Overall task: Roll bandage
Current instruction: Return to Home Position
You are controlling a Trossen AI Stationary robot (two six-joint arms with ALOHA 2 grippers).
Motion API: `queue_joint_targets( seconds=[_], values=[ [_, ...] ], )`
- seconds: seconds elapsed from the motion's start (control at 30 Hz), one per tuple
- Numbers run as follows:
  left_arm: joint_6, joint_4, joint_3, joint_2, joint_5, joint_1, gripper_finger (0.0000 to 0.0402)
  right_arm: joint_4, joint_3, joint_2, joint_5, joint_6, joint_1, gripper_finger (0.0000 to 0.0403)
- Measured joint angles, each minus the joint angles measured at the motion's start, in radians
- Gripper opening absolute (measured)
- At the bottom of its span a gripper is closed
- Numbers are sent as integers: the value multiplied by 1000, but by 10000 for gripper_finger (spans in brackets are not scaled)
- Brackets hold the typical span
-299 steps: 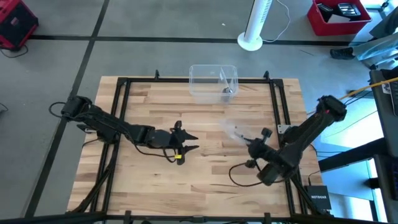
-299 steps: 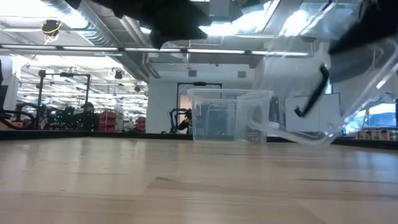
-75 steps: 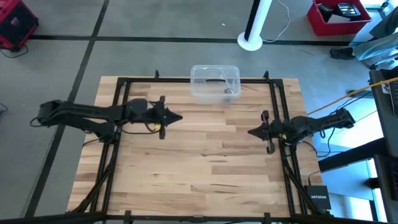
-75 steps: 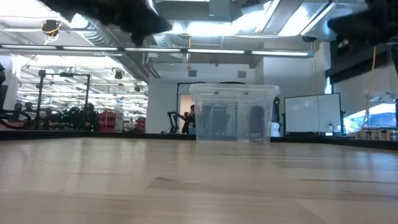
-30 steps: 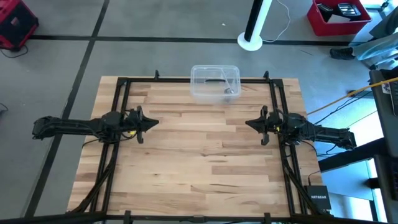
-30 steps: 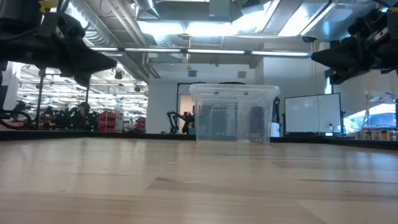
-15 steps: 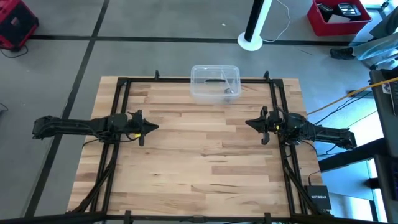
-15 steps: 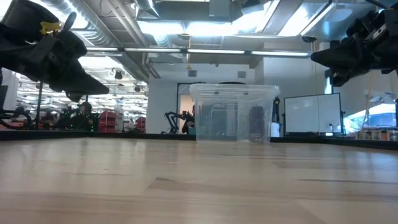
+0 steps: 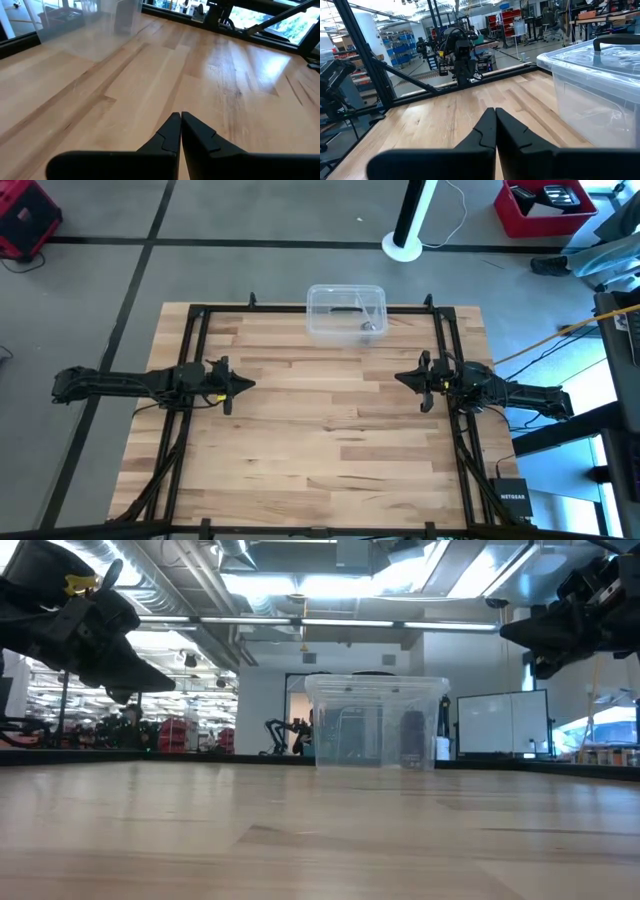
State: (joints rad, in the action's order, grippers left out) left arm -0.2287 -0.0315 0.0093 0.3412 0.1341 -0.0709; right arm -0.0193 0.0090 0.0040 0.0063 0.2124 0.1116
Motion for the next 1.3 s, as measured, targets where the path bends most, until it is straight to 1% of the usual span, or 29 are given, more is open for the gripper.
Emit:
queue_joint_targets(
  seconds=[0.2,0.43,0.67,0.9,1.13,1.3],
  values=[
    [0,0,0,0,0,0,1,0,0,0,0,0,0,5],
    [0,0,0,0,0,0,7,-1,0,0,1,0,0,5],
    [0,0,0,0,0,0,1,-1,-1,0,1,0,0,5],
    [0,0,0,0,0,0,7,-1,-1,0,1,0,0,5],
    [0,0,0,0,0,0,1,-1,-1,0,1,0,0,5],
    [0,0,0,0,0,0,5,-1,-1,0,1,0,0,5]
  ],
)
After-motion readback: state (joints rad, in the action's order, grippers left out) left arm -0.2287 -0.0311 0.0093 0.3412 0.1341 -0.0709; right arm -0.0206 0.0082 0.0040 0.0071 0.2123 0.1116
